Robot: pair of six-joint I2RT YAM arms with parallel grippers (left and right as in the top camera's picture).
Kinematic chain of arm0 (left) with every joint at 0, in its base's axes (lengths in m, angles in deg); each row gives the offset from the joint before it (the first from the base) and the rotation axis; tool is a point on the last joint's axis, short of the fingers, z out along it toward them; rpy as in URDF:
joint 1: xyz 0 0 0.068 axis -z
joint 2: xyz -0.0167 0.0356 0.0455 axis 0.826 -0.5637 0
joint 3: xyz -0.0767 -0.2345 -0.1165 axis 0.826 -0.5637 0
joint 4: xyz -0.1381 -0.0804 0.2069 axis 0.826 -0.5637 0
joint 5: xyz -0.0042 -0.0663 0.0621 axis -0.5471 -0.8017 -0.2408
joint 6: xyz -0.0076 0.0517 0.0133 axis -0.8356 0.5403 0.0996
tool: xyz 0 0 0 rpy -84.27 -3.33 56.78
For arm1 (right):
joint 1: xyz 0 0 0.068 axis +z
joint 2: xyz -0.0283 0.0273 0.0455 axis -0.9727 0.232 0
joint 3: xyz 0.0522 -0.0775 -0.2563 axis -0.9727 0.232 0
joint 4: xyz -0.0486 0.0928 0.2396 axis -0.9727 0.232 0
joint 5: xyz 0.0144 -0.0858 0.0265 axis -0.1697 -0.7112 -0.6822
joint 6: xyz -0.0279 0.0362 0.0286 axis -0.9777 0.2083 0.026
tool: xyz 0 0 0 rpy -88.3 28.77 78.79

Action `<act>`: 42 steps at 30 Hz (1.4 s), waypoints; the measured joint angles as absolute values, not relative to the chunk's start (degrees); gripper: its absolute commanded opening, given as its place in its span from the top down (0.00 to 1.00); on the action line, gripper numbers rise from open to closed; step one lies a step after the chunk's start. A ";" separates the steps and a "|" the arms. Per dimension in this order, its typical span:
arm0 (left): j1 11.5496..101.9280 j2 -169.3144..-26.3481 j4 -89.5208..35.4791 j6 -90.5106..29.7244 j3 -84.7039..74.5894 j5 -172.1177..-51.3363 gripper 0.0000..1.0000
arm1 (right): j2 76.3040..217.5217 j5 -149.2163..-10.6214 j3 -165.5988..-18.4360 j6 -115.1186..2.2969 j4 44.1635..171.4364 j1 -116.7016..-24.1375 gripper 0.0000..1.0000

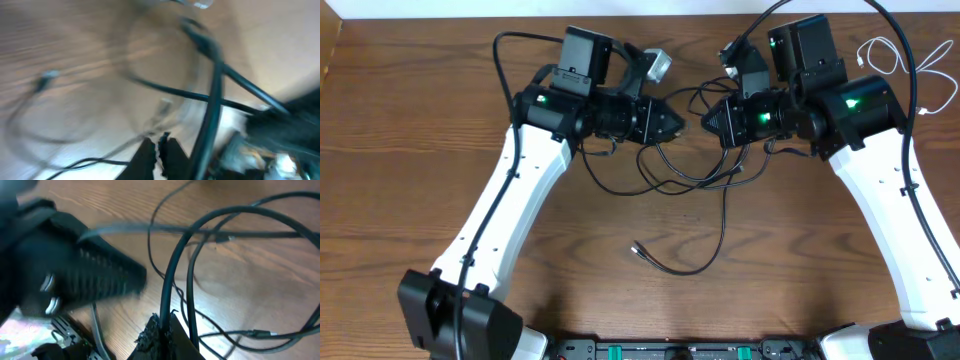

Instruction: Untangle cables

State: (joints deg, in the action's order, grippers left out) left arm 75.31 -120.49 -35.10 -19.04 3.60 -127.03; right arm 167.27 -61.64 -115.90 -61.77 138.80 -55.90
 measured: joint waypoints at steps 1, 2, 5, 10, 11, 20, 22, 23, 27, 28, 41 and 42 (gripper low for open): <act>75.07 -120.53 -35.29 -20.94 3.60 -123.03 0.92 | 167.25 -62.66 -115.90 -61.63 139.90 -55.90 0.99; 74.72 -120.53 -35.49 -22.56 3.60 -119.60 0.92 | 167.27 -63.78 -115.90 -61.59 141.08 -55.92 0.99; 72.53 -120.53 -36.01 -26.40 3.60 -110.52 0.92 | 167.27 -68.02 -115.90 -61.24 144.44 -56.33 0.99; 70.04 -120.53 -37.17 -29.40 3.60 -105.43 0.92 | 167.53 -75.65 -115.83 -59.10 146.63 -58.45 0.99; 69.75 -120.53 -37.52 -29.79 3.60 -105.15 0.92 | 167.60 -76.74 -115.63 -58.60 146.54 -58.98 0.99; 68.86 -120.53 -40.43 -30.32 3.60 -101.52 0.92 | 168.45 -86.62 -109.75 -53.96 145.71 -65.27 0.99; 67.24 -120.53 -40.82 -30.14 3.60 -97.83 0.93 | 168.91 -91.08 -107.22 -53.31 145.27 -68.79 0.99; 66.45 -120.53 -41.04 -30.12 3.60 -96.41 0.93 | 169.37 -92.76 -106.02 -52.87 144.64 -70.91 0.99; 64.84 -120.53 -42.20 -30.14 3.60 -91.44 0.92 | 172.30 -96.67 -103.42 -51.41 143.11 -77.53 0.99; 64.77 -120.53 -42.42 -30.12 3.60 -90.68 0.93 | 173.46 -96.50 -103.22 -51.27 143.04 -79.41 0.99; 63.63 -120.53 -42.66 -28.96 3.60 -96.60 0.92 | 175.27 -71.36 -103.04 -62.95 138.83 -78.58 0.99; 63.66 -120.53 -42.57 -28.81 3.60 -97.98 0.92 | 174.77 -68.54 -103.09 -63.65 138.83 -77.14 0.99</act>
State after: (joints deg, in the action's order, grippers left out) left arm 63.66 -120.53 -42.57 -28.81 3.60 -97.98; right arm 174.77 -68.54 -103.09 -63.65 138.83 -77.14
